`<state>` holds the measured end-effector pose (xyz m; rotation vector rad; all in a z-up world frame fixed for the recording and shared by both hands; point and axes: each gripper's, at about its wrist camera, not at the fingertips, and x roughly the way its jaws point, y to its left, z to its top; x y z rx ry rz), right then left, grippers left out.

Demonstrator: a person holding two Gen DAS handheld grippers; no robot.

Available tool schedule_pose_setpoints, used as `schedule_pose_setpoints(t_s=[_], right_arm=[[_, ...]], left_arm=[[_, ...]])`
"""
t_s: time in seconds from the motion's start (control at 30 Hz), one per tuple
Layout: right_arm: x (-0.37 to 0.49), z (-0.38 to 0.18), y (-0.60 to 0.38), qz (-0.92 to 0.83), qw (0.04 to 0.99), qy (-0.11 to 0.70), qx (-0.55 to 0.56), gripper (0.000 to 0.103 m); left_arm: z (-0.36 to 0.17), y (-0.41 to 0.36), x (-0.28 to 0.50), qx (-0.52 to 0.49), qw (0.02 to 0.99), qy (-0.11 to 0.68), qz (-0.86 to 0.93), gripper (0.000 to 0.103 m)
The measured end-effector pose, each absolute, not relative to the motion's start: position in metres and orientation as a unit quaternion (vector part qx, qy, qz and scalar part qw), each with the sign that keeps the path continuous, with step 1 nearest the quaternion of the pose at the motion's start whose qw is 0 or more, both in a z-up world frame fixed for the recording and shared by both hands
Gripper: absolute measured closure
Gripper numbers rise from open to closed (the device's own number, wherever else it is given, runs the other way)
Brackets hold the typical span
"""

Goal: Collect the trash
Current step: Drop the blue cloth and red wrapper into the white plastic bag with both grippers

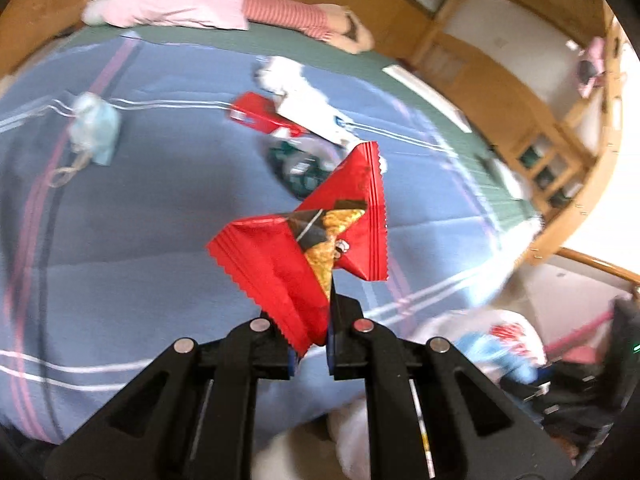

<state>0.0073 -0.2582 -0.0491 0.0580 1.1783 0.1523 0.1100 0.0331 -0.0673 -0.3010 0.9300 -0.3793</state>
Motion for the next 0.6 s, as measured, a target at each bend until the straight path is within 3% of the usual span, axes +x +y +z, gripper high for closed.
schedule_pose_setpoints(t_s=[0.07,0.1,0.27,0.5,0.57,0.6], right_arm=[[0.001,-0.060,-0.268,0.064,0.820,0.567,0.035,0.039],[-0.002,-0.061,-0.276,0.054,0.822,0.564,0.051,0.034],[-0.001,-0.040,-0.322,0.027,0.838,0.499,0.218,0.033],[-0.008,-0.017,-0.354,-0.039,0.865,0.418,0.273,0.032],[-0.009,-0.018,-0.357,-0.045,0.864,0.418,0.278,0.032],[-0.010,-0.020,-0.358,-0.047,0.862,0.420,0.281,0.032]], left_arm=[[-0.069,0.027,0.107,-0.153,0.859,0.446,-0.201,0.092],[-0.071,0.023,0.104,-0.159,0.854,0.448,-0.214,0.092],[-0.071,0.004,0.088,-0.163,0.835,0.448,-0.274,0.092],[-0.062,-0.072,0.035,-0.052,0.768,0.432,-0.471,0.090],[-0.066,-0.092,0.017,-0.003,0.747,0.435,-0.502,0.069],[-0.067,-0.102,0.009,0.029,0.745,0.433,-0.506,0.040]])
